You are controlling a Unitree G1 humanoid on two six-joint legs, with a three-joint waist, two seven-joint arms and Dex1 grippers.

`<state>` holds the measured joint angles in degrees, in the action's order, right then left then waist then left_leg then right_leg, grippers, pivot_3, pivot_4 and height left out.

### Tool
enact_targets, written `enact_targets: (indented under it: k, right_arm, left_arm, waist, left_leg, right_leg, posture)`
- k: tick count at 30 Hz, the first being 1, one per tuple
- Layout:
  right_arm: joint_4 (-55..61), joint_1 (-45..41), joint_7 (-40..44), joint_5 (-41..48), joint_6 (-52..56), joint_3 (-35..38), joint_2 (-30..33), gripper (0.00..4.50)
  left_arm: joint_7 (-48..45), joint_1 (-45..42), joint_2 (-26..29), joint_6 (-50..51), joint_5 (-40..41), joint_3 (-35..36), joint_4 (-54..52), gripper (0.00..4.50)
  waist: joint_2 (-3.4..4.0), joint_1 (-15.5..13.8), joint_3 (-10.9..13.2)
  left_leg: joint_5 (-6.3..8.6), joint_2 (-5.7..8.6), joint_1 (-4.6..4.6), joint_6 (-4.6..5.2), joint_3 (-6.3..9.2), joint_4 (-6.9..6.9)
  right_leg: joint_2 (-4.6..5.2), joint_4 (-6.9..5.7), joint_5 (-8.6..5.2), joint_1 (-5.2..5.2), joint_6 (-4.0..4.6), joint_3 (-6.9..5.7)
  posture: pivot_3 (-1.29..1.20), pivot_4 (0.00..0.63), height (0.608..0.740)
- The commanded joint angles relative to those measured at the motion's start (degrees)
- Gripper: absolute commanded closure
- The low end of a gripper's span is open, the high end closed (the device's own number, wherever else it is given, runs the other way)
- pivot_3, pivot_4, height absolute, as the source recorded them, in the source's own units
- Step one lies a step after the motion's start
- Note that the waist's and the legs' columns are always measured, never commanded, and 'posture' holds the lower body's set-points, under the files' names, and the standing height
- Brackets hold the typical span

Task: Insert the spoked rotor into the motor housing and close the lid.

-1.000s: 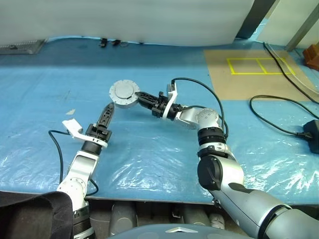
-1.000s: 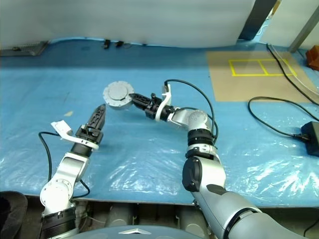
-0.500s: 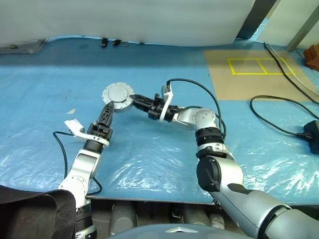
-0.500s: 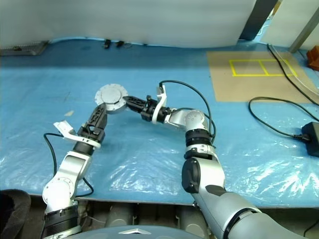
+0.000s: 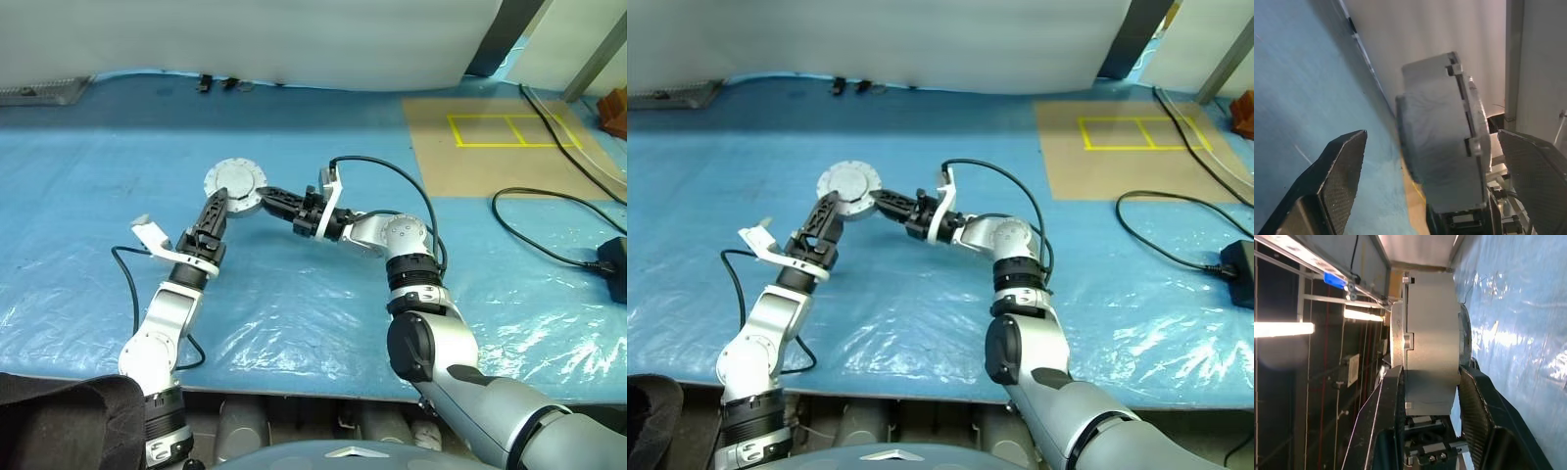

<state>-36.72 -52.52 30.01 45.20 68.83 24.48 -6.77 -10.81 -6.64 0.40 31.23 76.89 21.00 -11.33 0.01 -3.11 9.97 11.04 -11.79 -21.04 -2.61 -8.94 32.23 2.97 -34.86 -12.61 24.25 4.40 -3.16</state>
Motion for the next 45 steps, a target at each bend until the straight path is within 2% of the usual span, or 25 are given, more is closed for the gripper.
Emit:
enact_targets:
  k: [1,6,9,13,14,20,31,40,45]
  right_arm:
    - [2.10,-0.88,1.26,3.28,-0.25,0.17,-1.79,3.32]
    - [2.28,-0.75,1.23,3.40,0.05,-0.34,-2.00,3.32]
    - [2.66,-0.28,1.35,3.49,0.64,-0.68,-2.09,3.32]
    - [3.80,0.33,1.47,3.64,1.64,-1.53,-2.20,3.32]
    - [3.97,0.35,1.48,3.76,1.78,-1.60,-2.15,3.32]
    - [4.71,0.37,1.27,3.97,2.21,-1.56,-1.92,3.32]
    - [10.28,3.22,-1.54,1.90,-1.32,-3.01,-2.70,3.32]
    - [12.48,5.74,-2.85,1.41,-4.98,-5.03,-2.48,3.32]
    - [10.94,4.19,-2.12,0.23,-7.39,-6.92,-1.58,1.67]
  left_arm:
    - [-1.74,0.41,0.21,0.42,3.69,0.56,-2.71,0.02]
    - [-1.06,-0.21,0.09,-0.23,2.83,-0.01,-2.01,0.02]
    - [-0.65,-0.85,0.03,-0.50,1.44,-0.43,-0.52,0.64]
    - [-1.02,-1.01,0.43,0.27,0.19,-1.43,0.54,2.00]
    - [-1.13,-1.21,0.44,0.25,0.12,-1.45,0.76,2.07]
    - [-1.08,-2.56,0.42,0.94,-0.65,-2.46,1.87,2.07]
    - [-2.17,-5.27,-4.44,-0.05,4.55,-0.81,4.65,2.07]
    - [-3.56,-8.87,-5.60,-2.47,2.61,0.57,8.89,2.07]
    - [-3.67,-9.60,-6.64,-5.26,1.11,1.41,9.83,2.07]
  waist:
    - [0.00,-0.07,0.00]
    - [0.00,-0.15,0.00]
    - [0.00,-0.17,0.00]
    - [0.00,-0.25,0.00]
    - [-0.01,-0.32,0.00]
    - [-0.01,-0.89,0.00]
    - [-0.02,-0.94,0.00]
    - [-0.03,-0.81,0.01]
    - [-0.03,-0.82,0.01]
  left_leg:
    - [0.00,0.00,0.00,0.00,0.00,0.00]
    - [0.00,0.00,-0.01,0.00,0.01,0.05]
    - [0.00,0.00,-0.01,0.00,0.01,0.05]
    - [0.00,0.00,-0.02,0.00,0.02,0.05]
    - [0.00,0.00,-0.03,0.00,0.02,0.05]
    - [0.00,0.00,0.00,0.00,0.03,0.09]
    - [0.00,0.01,-0.03,0.00,0.06,0.13]
    - [0.00,0.06,-0.03,-0.01,0.09,0.13]
    - [0.00,0.05,-0.03,0.00,0.11,0.13]
  right_leg:
    - [0.00,0.00,0.00,0.00,0.00,0.00]
    - [0.00,-0.03,0.00,0.00,0.00,0.00]
    - [0.00,-0.04,0.00,0.00,0.00,0.00]
    - [0.00,-0.03,0.01,0.00,-0.02,0.00]
    - [0.00,-0.03,0.01,0.00,-0.02,-0.01]
    - [0.00,-0.10,0.01,0.00,-0.02,-0.01]
    - [0.01,-0.11,0.03,-0.01,-0.04,-0.01]
    - [0.01,-0.11,0.05,-0.01,-0.08,-0.01]
    - [0.01,-0.11,0.05,-0.01,-0.09,-0.01]
  posture:
    - [0.00,0.150,0.740]
    - [0.00,0.150,0.740]
    - [0.00,0.150,0.740]
    - [0.00,0.150,0.740]
    - [0.00,0.150,0.740]
    - [0.00,0.150,0.740]
    - [0.00,0.150,0.740]
    - [0.00,0.150,0.740]
    - [0.00,0.150,0.740]
